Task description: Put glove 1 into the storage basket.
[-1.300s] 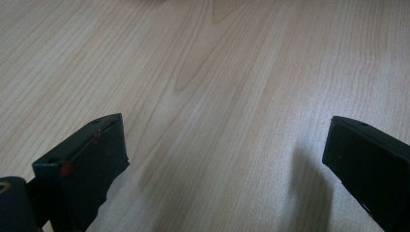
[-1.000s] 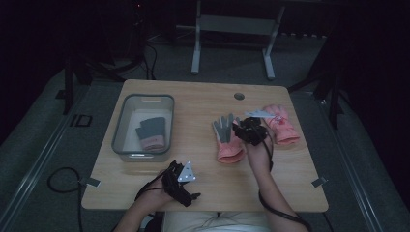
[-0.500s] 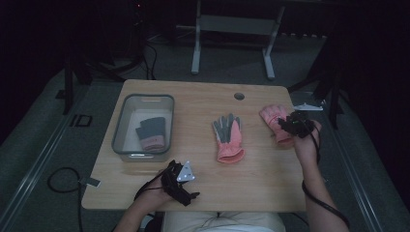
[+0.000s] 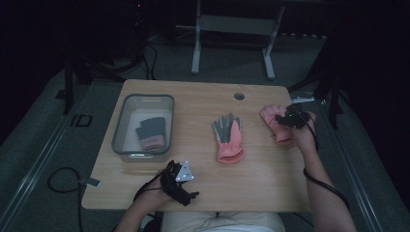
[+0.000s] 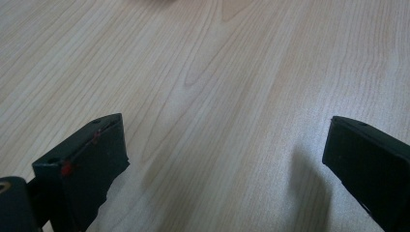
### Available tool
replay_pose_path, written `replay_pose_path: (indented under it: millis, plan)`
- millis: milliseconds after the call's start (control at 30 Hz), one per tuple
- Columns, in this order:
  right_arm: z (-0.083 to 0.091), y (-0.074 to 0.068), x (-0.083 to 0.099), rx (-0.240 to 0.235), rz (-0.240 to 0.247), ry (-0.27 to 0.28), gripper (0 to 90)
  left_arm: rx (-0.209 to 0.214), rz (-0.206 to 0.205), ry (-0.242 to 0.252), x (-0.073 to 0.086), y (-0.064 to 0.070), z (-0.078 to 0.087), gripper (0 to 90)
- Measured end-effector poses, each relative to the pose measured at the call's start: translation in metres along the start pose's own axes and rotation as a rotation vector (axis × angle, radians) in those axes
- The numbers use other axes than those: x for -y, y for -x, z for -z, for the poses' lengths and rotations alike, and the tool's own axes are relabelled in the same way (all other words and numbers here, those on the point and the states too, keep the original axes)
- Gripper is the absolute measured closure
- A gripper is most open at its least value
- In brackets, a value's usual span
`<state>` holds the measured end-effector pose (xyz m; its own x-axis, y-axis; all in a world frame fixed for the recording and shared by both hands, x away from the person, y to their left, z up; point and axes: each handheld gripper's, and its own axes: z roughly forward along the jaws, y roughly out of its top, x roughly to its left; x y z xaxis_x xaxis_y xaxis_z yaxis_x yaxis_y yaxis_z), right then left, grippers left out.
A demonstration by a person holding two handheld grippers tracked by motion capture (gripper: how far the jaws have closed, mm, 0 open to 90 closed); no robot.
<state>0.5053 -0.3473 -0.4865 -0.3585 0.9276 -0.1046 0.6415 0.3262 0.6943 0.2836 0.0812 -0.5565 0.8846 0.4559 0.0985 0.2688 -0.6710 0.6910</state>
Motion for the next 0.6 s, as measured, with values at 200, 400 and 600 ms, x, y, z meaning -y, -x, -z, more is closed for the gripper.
replay_pose_path:
  millis: [200, 400, 600]
  plan:
    - [-0.018, 0.004, 0.005, 0.064, 0.021, -0.051, 45.5, 0.004, 0.007, 0.005, 0.002, 0.000, 0.002, 1.6]
    - [-0.031, 0.011, 0.015, 0.038, 0.009, -0.077, 48.7, 0.001, 0.002, 0.001, 0.002, 0.001, 0.001, 1.7]
    - [-0.028, 0.010, 0.014, 0.043, -0.067, -0.085, 83.3, -0.002, -0.005, 0.002, 0.001, 0.001, 0.002, 1.6]
